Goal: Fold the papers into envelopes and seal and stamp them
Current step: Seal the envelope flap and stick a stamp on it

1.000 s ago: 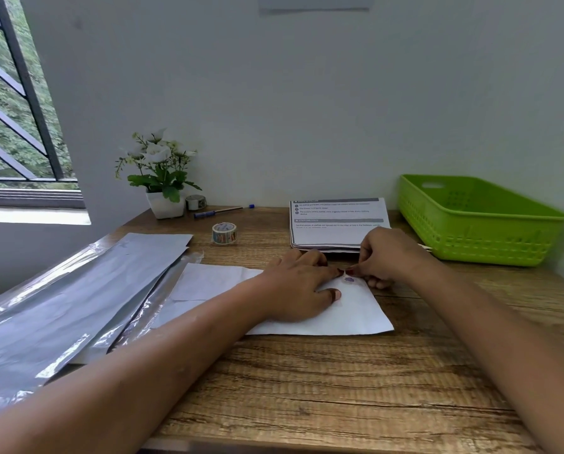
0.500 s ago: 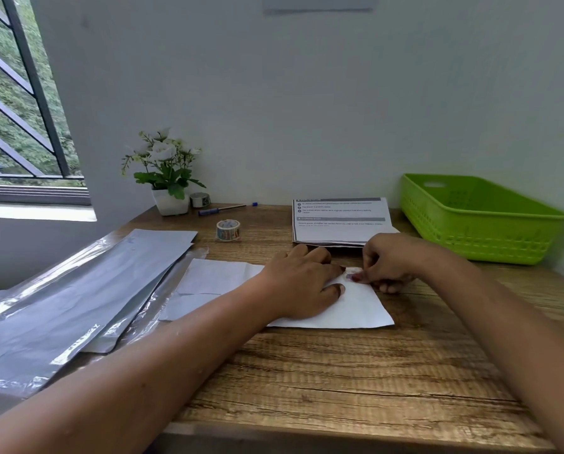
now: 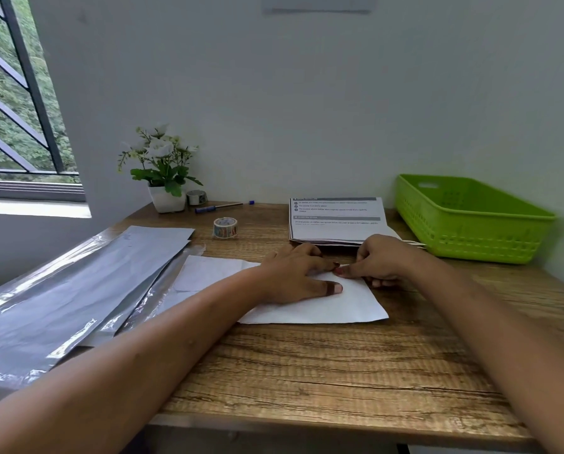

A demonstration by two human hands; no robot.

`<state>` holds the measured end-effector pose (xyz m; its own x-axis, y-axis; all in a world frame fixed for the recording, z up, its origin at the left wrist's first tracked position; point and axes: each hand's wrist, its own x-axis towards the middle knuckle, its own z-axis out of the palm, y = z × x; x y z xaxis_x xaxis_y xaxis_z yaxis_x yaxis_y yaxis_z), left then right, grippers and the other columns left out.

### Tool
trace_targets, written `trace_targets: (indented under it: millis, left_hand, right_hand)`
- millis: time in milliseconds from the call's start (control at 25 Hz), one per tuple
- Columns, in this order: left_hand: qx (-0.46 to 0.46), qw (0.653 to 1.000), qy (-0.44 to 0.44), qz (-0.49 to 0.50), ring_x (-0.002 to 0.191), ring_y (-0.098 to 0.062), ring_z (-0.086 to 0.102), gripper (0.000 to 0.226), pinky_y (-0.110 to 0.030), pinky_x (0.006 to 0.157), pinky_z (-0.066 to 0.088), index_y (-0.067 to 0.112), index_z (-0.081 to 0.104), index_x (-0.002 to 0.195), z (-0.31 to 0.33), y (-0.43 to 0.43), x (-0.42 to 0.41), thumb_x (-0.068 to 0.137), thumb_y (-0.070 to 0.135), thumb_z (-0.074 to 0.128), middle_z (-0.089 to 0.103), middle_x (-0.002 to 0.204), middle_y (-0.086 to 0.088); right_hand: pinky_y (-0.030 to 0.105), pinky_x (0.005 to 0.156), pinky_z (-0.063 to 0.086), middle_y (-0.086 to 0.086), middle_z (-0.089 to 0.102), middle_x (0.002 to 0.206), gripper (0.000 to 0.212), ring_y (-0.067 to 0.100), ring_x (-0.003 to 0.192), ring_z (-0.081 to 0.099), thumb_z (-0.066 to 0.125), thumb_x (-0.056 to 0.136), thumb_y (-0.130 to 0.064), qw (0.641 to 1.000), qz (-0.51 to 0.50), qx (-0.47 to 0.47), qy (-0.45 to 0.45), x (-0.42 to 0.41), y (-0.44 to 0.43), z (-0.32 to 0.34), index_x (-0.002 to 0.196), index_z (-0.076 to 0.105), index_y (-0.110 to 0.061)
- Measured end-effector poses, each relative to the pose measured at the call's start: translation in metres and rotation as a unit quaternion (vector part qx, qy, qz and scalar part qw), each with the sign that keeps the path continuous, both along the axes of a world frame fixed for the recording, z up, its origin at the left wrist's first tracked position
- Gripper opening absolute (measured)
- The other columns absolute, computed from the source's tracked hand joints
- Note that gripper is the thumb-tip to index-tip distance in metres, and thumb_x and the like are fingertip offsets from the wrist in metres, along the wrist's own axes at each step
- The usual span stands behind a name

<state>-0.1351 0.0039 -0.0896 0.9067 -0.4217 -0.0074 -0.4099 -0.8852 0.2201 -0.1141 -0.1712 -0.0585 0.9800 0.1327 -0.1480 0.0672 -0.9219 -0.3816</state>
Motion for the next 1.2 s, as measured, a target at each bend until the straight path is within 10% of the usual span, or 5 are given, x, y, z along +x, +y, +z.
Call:
trace_targets:
  millis: [600,960,1200]
  left_hand:
    - [-0.006,0.999,-0.049,-0.005,0.131,-0.021,0.03,0.045,-0.046,0.109,0.029,0.044,0.048,0.129,-0.002,0.002,-0.007,0.088,0.061,0.044,0.038,0.14,0.007]
    - [-0.022,0.998,-0.031,-0.048,0.125,-0.013,0.031,0.03,-0.055,0.104,0.029,0.053,0.049,0.113,-0.005,0.005,0.0,0.086,0.064,0.04,0.045,0.132,0.024]
    - [-0.004,0.999,-0.022,-0.028,0.127,-0.014,0.03,0.029,-0.052,0.103,0.033,0.05,0.052,0.118,0.004,0.002,-0.01,0.091,0.056,0.044,0.045,0.14,0.017]
  right_hand:
    - [0.013,0.044,0.042,-0.001,0.057,0.061,0.018,0.002,0.046,0.052,0.075,0.078,-0.016,0.976,0.044,0.149,0.153,0.001,-0.025,0.01,0.083,0.058,-0.014]
    - [0.016,0.039,0.036,0.0,0.058,0.048,0.031,0.011,0.044,0.047,0.073,0.079,-0.038,0.995,-0.036,0.093,0.027,0.011,-0.01,-0.006,0.073,0.061,-0.01]
    - [0.014,0.04,0.037,-0.003,0.058,0.046,0.028,0.006,0.043,0.046,0.073,0.08,-0.034,0.989,0.0,0.102,0.104,0.007,-0.015,0.004,0.07,0.056,-0.014]
